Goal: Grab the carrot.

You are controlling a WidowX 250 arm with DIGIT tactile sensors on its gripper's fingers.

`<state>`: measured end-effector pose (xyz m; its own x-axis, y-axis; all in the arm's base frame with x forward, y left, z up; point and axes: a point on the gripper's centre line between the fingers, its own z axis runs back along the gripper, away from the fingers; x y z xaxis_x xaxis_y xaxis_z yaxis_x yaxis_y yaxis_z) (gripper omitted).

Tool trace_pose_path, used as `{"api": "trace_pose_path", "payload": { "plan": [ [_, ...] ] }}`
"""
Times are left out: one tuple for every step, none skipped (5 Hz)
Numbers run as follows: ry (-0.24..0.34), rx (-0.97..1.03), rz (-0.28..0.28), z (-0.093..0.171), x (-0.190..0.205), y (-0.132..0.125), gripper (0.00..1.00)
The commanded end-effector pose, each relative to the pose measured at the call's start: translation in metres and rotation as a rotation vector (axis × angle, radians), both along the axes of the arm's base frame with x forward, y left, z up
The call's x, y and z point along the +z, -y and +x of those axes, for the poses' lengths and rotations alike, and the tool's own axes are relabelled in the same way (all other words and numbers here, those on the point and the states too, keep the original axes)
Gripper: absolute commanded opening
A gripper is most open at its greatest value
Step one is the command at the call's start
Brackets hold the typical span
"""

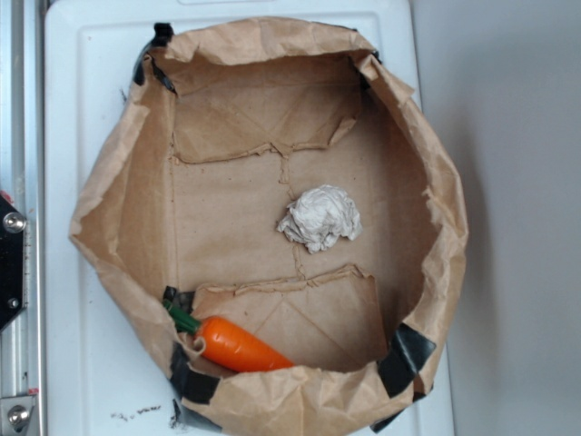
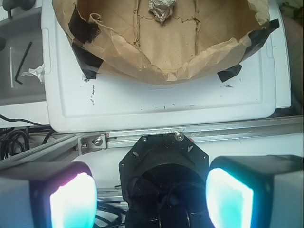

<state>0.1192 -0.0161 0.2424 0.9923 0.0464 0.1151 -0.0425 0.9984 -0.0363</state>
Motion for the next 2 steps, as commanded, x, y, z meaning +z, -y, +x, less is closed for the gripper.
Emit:
{"api": "trace_pose_path", "payload": {
  "plan": [
    [0.0, 0.0, 0.0, 0.0, 0.0, 0.0, 1.0],
    [0.072, 0.063, 0.028, 0.05, -0.009, 0.042, 1.0]
  ]
}}
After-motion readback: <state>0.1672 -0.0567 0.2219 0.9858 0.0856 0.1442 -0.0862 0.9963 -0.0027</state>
